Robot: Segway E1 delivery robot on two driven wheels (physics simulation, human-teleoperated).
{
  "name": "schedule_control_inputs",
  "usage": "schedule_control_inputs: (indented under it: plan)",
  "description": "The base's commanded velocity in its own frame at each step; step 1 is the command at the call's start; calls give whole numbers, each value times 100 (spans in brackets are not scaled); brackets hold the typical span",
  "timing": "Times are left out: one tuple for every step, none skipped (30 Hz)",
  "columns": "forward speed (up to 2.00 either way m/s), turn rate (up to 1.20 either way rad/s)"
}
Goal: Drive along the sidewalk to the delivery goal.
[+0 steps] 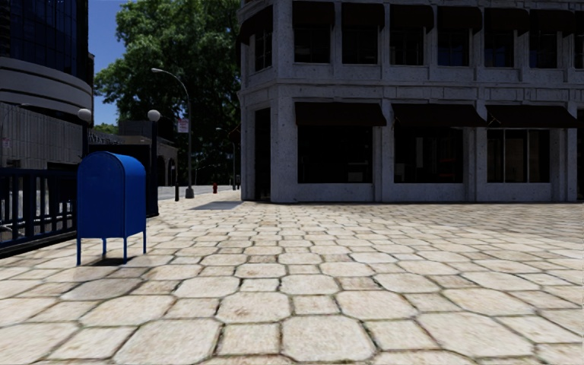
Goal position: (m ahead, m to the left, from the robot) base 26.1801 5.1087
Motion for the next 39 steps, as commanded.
schedule_control_inputs:
  plan:
    - [183, 0]
    - [183, 0]
    - [183, 0]
    - [183, 0]
    - [184, 0]
    - [184, 0]
    - [185, 0]
    - [185, 0]
    - [185, 0]
    - [185, 0]
    - [185, 0]
    - [185, 0]
    - [185, 0]
    - [185, 0]
    - [185, 0]
    - [185, 0]
    - [185, 0]
    - [185, 0]
    - [185, 0]
    - [185, 0]
    - [185, 0]
    - [185, 0]
    - [185, 0]
    - [185, 0]
    - [185, 0]
    - [185, 0]
    - [183, 0]
    - [183, 0]
    - [183, 0]
    - [183, 0]
    - [183, 0]
    - [183, 0]
    - [183, 0]
    - [183, 0]
    - [183, 0]
    - [183, 0]
    - [183, 0]
    - [183, 0]
    - [183, 0]
